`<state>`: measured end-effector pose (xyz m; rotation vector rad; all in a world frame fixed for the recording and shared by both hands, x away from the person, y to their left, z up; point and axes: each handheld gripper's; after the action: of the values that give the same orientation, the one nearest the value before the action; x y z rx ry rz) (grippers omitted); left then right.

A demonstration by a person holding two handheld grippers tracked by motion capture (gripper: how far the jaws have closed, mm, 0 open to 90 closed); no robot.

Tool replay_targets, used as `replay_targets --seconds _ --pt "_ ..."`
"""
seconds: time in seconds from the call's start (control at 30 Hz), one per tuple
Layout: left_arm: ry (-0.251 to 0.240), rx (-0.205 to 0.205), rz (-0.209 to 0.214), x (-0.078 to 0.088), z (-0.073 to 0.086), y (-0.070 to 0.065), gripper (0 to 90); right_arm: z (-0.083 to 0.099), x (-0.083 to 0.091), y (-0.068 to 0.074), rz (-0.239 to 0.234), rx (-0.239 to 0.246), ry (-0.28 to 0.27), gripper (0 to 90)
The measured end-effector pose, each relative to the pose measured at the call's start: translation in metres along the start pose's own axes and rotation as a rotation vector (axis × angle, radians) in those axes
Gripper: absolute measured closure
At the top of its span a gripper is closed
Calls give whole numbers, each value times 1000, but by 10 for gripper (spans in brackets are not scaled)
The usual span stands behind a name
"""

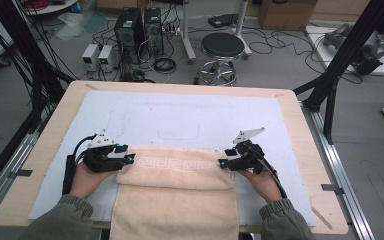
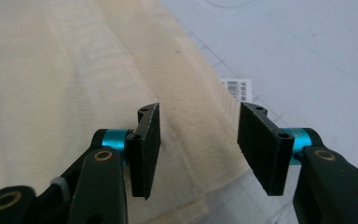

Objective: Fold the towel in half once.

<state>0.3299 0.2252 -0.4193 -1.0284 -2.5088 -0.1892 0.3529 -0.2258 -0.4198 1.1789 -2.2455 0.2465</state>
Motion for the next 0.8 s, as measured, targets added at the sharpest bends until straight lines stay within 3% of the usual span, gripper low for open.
replay_targets --seconds 0.13,0.23,0.33,0.53,0.6,0.8 --pt "71 44 -12 -15 8 12 518 4 -11 -9 -11 -34 27 516" --pt "110 32 -11 -21 11 11 545 5 -14 -12 -27 -46 19 579" --pt "109 20 -19 -21 11 9 583 5 -15 -11 -43 -40 16 662" --pt "119 -8 3 -23 7 4 783 3 -15 -9 -57 -11 18 799" --pt "112 -19 -8 -22 6 3 800 2 -14 -7 -45 1 20 832" --pt "49 14 -11 -11 -1 6 803 -1 -5 -8 -57 -3 -2 851"
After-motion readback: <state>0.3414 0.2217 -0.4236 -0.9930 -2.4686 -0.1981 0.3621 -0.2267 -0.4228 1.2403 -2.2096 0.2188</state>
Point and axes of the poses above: each handheld gripper's, and its own axes: x roughly backward along the jaws, z roughly out of its underside, y roughly to its left, and after that the axes turned 11 degrees about -y, right-handed
